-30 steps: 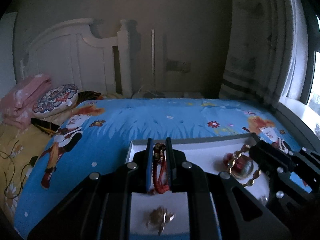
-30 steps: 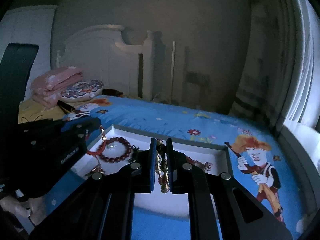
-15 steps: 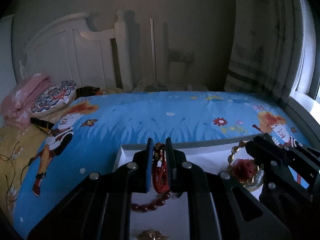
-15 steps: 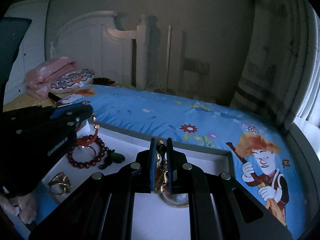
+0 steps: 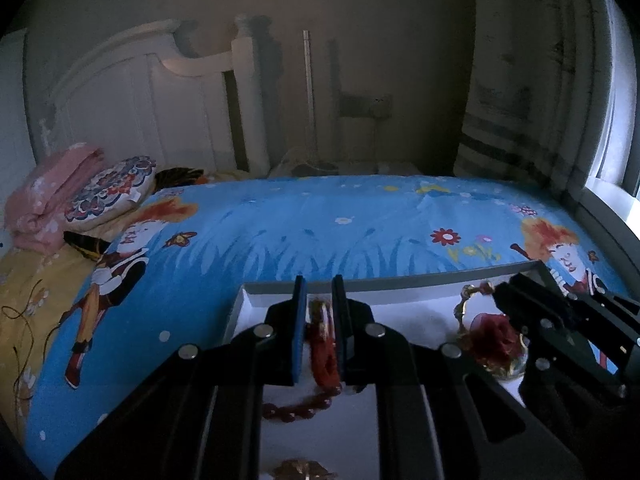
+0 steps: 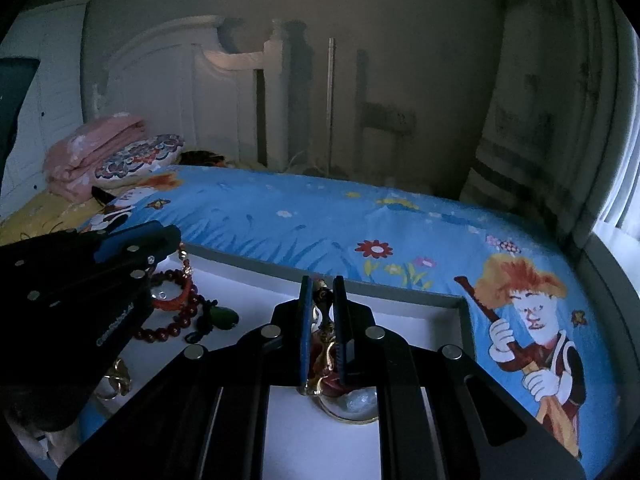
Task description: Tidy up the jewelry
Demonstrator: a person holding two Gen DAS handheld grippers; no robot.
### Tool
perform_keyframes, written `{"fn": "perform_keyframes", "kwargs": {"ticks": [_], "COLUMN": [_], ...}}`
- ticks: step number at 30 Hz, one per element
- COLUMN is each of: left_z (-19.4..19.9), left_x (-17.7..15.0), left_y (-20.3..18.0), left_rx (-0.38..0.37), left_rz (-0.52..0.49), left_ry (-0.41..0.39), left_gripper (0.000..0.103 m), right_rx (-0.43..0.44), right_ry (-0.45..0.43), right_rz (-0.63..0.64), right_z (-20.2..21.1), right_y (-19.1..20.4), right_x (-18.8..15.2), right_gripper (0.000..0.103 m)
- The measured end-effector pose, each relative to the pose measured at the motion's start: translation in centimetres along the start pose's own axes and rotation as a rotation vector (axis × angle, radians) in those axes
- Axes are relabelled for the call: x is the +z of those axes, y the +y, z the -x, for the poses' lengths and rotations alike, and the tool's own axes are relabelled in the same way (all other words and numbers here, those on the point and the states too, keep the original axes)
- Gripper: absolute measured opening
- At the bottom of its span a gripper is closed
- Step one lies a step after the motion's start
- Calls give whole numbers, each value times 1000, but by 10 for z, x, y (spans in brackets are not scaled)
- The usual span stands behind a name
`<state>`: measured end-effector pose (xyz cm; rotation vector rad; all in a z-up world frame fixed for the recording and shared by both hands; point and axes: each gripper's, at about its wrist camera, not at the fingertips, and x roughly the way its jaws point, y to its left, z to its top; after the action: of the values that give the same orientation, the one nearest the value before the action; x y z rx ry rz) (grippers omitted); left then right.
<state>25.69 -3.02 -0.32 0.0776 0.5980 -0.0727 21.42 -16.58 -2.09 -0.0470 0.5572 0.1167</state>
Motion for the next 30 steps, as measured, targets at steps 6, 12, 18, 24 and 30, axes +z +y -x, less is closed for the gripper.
{"fn": "perform_keyframes", "kwargs": {"ticks": [6, 12, 18, 24, 30], "left_z": [12, 46, 85, 103, 124], "left_x": [-3, -5, -16, -30, -43], "left_y": [9, 26, 43, 39, 36], "left_rx": [24, 11, 10, 53, 42], "left_rz": [-3, 41, 133, 88, 28], "left_ry": [-39, -88, -113, -82, -102], "left_gripper": [62, 98, 98, 98, 98], "right_rx": [-24, -35, -30, -62, -104], "right_ry": [38, 13, 0, 23, -35], "right_rz": [-5, -5, -31, -80, -78], "right_z": [-3, 16, 46, 76, 102], "right_y": [-3, -2, -3, -2, -9], "right_x": [-4, -8, -5, -6, -22], "right_gripper": [24, 49, 68, 84, 84]}}
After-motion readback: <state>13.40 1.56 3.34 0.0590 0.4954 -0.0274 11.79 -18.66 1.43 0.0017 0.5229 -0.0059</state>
